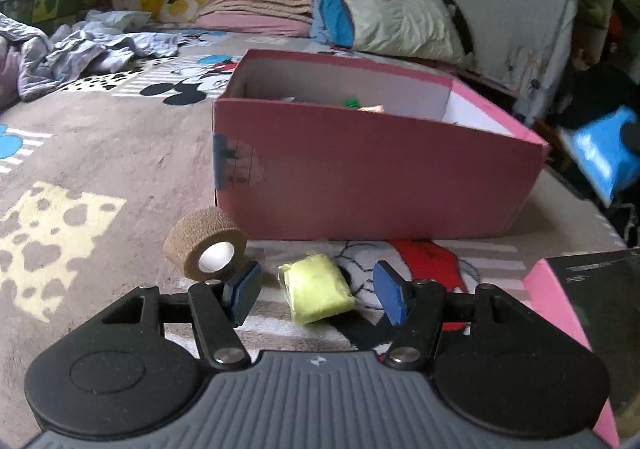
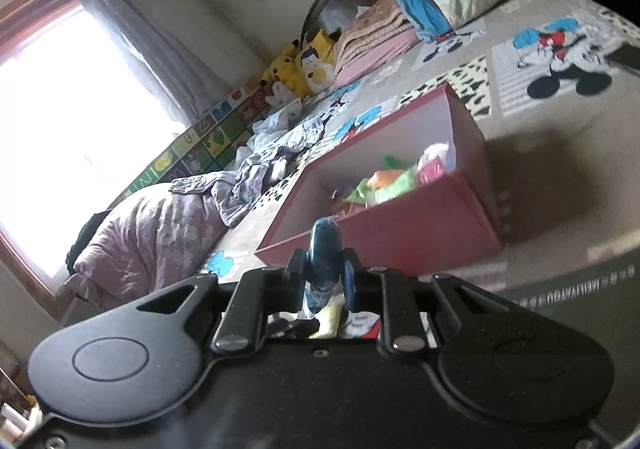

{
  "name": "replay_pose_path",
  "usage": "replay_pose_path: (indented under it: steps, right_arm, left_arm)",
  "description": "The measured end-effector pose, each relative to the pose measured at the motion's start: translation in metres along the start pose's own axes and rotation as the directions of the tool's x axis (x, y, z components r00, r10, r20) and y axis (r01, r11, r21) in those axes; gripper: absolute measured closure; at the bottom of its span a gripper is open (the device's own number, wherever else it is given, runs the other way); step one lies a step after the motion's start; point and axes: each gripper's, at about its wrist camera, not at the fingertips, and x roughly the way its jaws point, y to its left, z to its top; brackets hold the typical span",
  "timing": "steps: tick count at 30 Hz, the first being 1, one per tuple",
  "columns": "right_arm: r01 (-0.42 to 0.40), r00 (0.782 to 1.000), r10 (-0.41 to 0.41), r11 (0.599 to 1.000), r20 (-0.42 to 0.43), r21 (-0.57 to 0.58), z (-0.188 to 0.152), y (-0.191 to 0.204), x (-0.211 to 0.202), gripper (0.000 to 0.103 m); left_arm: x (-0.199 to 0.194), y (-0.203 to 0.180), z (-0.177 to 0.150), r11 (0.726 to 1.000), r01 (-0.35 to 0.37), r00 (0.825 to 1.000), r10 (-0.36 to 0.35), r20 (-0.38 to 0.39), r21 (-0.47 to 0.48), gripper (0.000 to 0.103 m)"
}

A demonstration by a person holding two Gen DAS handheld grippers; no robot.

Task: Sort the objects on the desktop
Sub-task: 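Grasp the yellow clay packet with the left tool while the right tool carries the blue packet to the box, then lower the blue packet into the pink box and open the right tool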

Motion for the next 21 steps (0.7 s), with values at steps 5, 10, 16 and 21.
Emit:
replay_pose_path:
  steps: [5, 10, 16, 21]
  right_arm:
    - [0.008, 1.000, -0.008, 0.999, 0.007, -0.044, 0.019, 0.002, 0.015, 0.085]
    - [0.031, 0.999, -0.030, 0.996, 0.013, -0.078, 0.038, 0.002, 0.034, 0.085]
    - [0.074, 0.997, -0.074, 0.992, 0.001, -0.102, 0.059, -0.006, 0.065, 0.085]
    - [0.108, 0.994, -0.111, 0.988, -0.021, -0.113, 0.070, -0.016, 0.093, 0.085]
  left_arm:
    - [0.014, -0.012, -0.004, 0.999, -0.028, 1.000, 0.028, -0.010, 0.025, 0.042]
    - [0.025, -0.007, -0.005, 0.997, -0.080, 0.996, 0.080, -0.034, -0.001, 0.054]
    - [0.026, -0.003, -0.008, 0.997, -0.076, 0.996, 0.076, -0.036, 0.015, 0.065]
    - [0.024, -0.001, -0.011, 0.998, -0.062, 0.998, 0.062, -0.027, 0.019, 0.066]
